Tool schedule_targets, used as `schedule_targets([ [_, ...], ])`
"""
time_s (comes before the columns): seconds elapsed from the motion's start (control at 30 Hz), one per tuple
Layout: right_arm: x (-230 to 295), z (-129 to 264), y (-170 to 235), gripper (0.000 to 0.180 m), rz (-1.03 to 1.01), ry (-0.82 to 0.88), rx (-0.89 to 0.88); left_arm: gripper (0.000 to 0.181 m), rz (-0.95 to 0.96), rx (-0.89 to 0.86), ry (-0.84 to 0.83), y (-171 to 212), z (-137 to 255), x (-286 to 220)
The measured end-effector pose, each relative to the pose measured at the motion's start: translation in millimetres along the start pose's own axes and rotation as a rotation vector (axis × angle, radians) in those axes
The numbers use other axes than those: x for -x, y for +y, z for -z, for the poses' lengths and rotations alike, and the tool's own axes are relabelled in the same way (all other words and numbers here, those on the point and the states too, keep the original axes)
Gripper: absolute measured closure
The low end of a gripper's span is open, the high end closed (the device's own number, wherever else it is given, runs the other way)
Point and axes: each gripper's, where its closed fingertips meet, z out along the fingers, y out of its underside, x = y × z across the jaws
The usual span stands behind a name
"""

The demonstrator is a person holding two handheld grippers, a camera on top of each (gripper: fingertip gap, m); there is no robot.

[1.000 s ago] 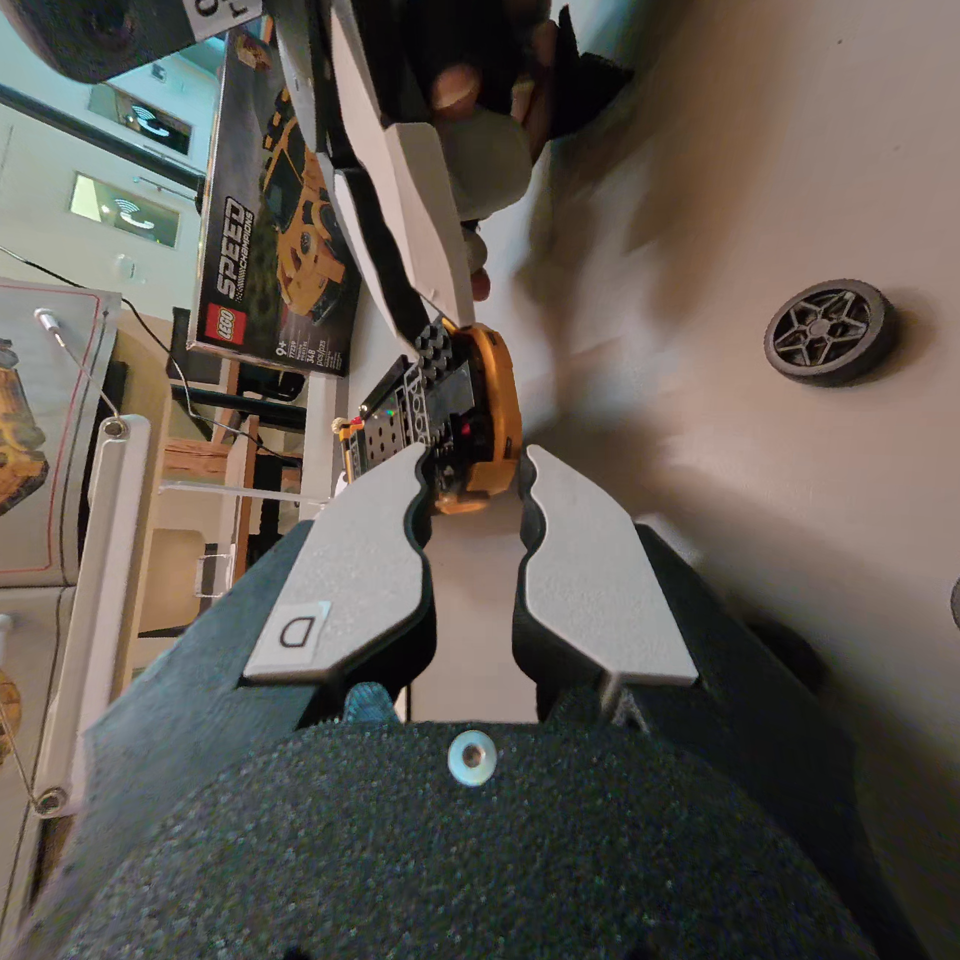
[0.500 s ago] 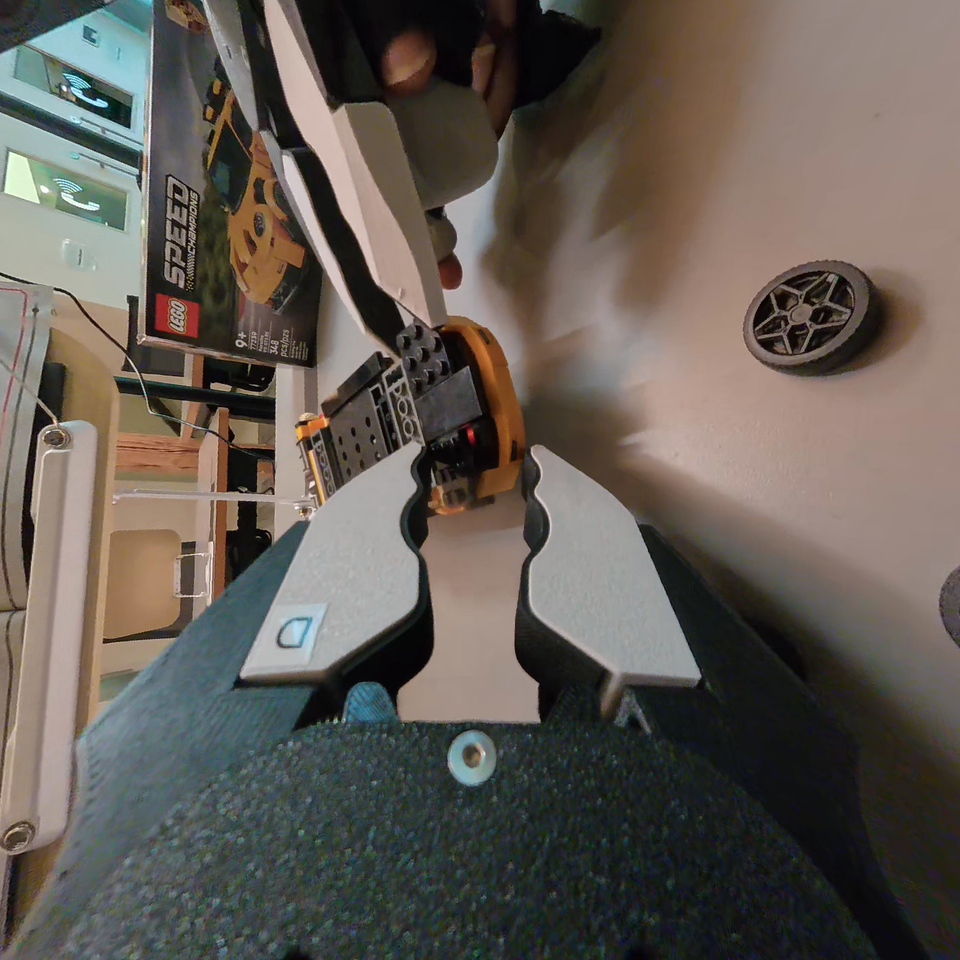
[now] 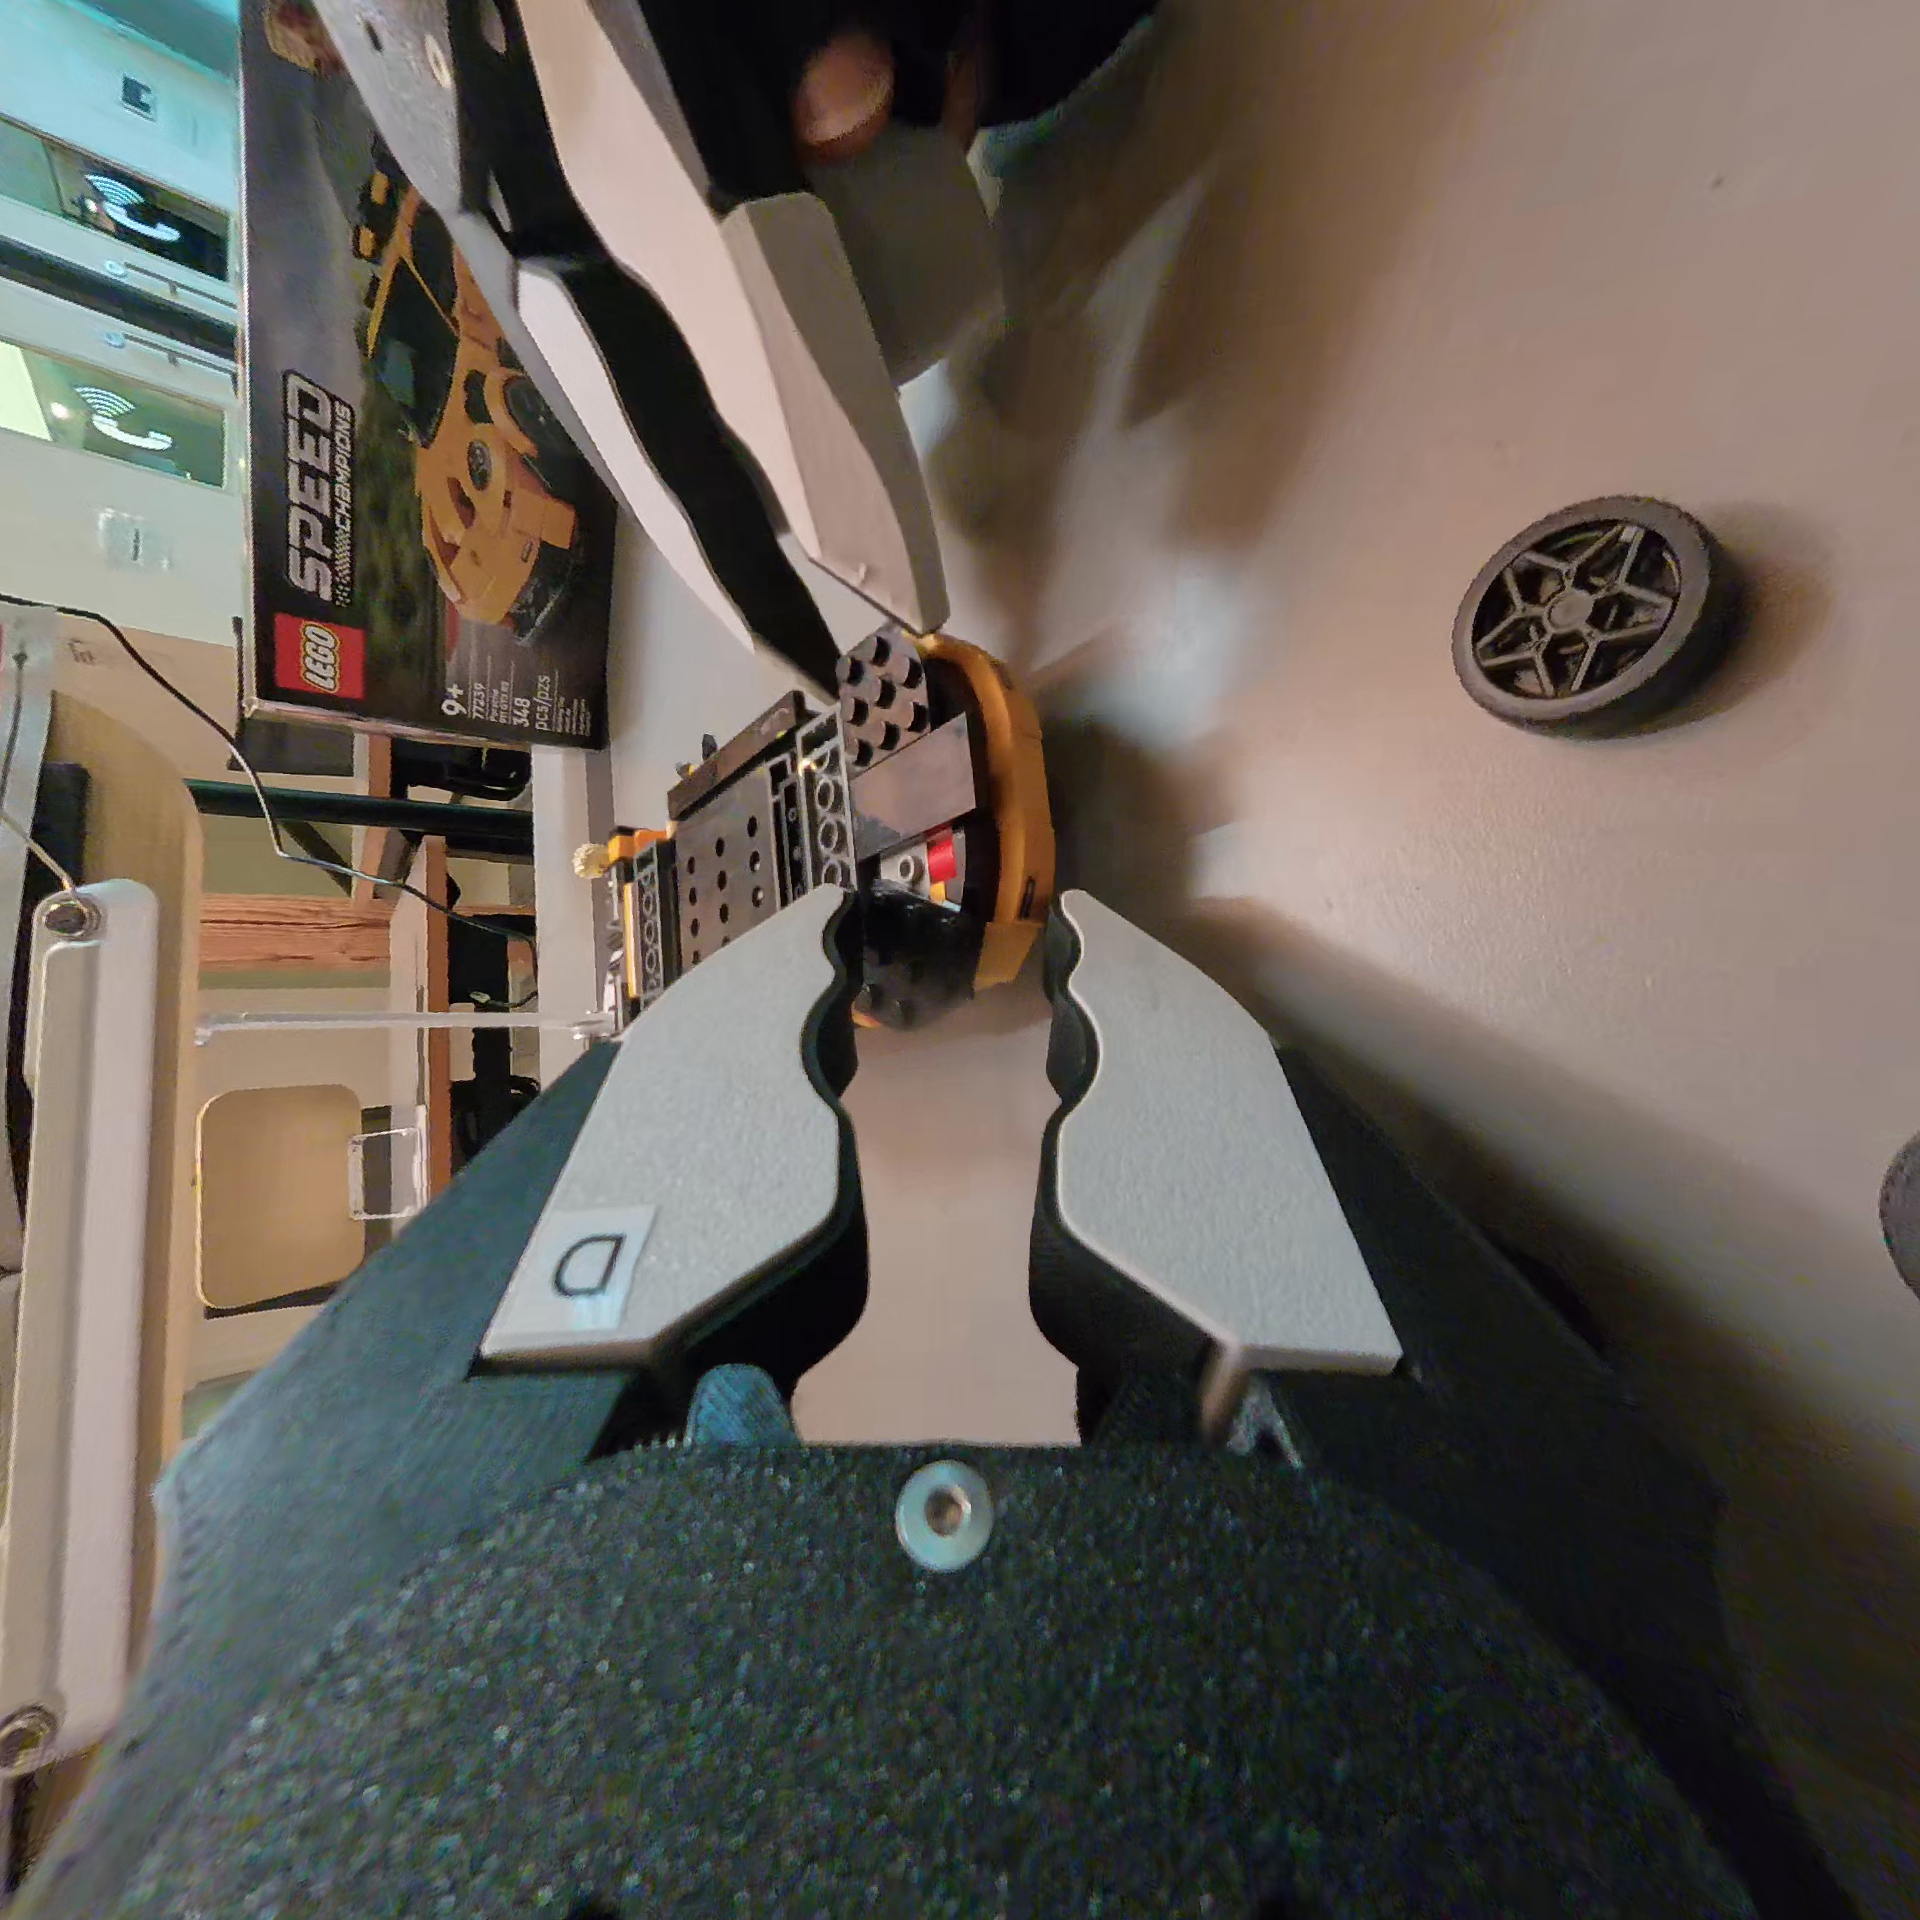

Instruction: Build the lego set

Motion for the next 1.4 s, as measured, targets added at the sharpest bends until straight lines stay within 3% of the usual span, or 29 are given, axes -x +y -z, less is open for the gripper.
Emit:
schedule_targets([
  [0.27, 2, 9, 0, 0.141, 0.107, 0.188, 0.043, 0.147, -0.005, 0.000, 0.036, 0, 0, -1],
  [0.37, 8, 11, -2, 0.138, 0.146, 0.244, 0.057, 0.137, 0.010, 0.016, 0.047, 5, -2, -3],
  [0.67, 31, -3, -6, 0.135, 0.226, 0.277, 0.104, 0.128, 0.001, -0.006, 0.136, 6, 1, -4],
  [0.77, 38, -7, -13, 0.136, 0.246, 0.275, 0.103, 0.143, -0.008, 0.000, 0.158, 9, 6, -2],
  [0.83, 42, -8, -15, 0.136, 0.259, 0.276, 0.107, 0.142, 0.011, 0.018, 0.168, 14, 12, -3],
  [0.93, 46, -8, -17, 0.136, 0.258, 0.269, 0.108, 0.145, 0.167, 0.029, 0.230, 19, 31, -9],
  [1.03, 47, -12, -20, 0.137, 0.244, 0.250, 0.106, 0.144, 0.536, 0.116, 0.353, 34, 41, -17],
  [1.13, 45, -16, -26, 0.138, 0.238, 0.255, 0.103, 0.146, 0.866, 0.087, 0.455, 23, 41, -18],
  [1.3, 40, -9, -32, 0.139, 0.194, 0.263, 0.060, 0.142, 0.854, 0.207, 0.484, 39, 28, -31],
  [1.4, 42, -4, -33, 0.140, 0.176, 0.260, 0.026, 0.153, 0.852, 0.198, 0.500, 37, 24, -32],
])
